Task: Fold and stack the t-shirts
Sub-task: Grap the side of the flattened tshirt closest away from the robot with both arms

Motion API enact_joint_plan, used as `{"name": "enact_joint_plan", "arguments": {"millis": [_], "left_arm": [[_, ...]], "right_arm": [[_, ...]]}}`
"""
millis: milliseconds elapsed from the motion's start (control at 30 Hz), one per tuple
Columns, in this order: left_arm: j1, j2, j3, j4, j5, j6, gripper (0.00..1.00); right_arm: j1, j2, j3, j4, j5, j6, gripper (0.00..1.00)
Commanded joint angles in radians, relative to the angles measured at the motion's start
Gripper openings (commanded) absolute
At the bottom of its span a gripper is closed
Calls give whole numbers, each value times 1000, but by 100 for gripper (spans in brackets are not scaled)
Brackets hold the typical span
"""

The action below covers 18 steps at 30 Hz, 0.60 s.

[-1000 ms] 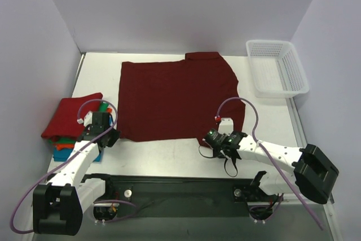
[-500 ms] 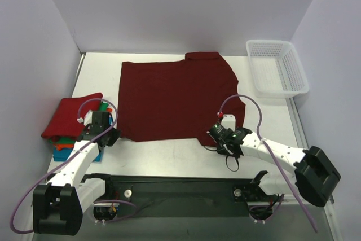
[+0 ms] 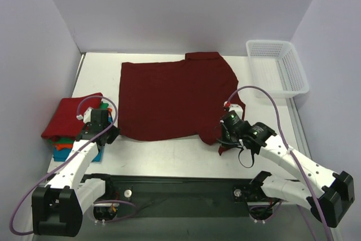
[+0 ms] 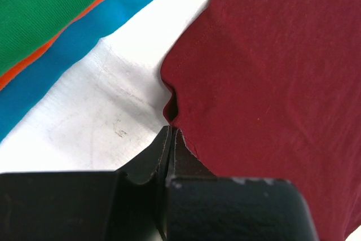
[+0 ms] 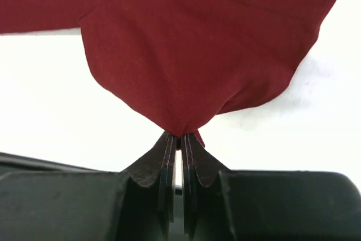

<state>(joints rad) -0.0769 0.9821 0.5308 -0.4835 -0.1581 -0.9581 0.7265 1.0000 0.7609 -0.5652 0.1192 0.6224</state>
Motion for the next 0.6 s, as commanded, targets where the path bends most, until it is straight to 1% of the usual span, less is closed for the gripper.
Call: {"name": "enact_joint_plan", "arguments": {"millis": [0,33,67,100,167,233,367,400,567], "left_arm": [[0,-8,51,2,6,16,0],[0,-5,49,3,8,16,0],[0,-5,51,5,8,18,0],[0,-3,51,3,8,18,0],[0,1,49,8,9,18,0],[-1,6,44,13,14,18,0],[0,10,38,22,17,16,0],[-1,12,37,25,19,16,0],[0,10,32,23,19,18,0]], "right_arm": [[-18,-18,-3,-73,-67,-29,7],[-18,-20,-8,-73,-76,-24,13],[-18,-21,-21,-74,-79,-20,29],[-19,-21,-28,-73,-81,-12,36],[-18,-35,-58,-64,-76,25,46],[-18,-47,-84,-52,-55,57,47],[-18,-116,-161,-19,6,170,48],[-18,-129,-196,-12,22,222,48],[-18,-210,-307,39,51,348,49]]}}
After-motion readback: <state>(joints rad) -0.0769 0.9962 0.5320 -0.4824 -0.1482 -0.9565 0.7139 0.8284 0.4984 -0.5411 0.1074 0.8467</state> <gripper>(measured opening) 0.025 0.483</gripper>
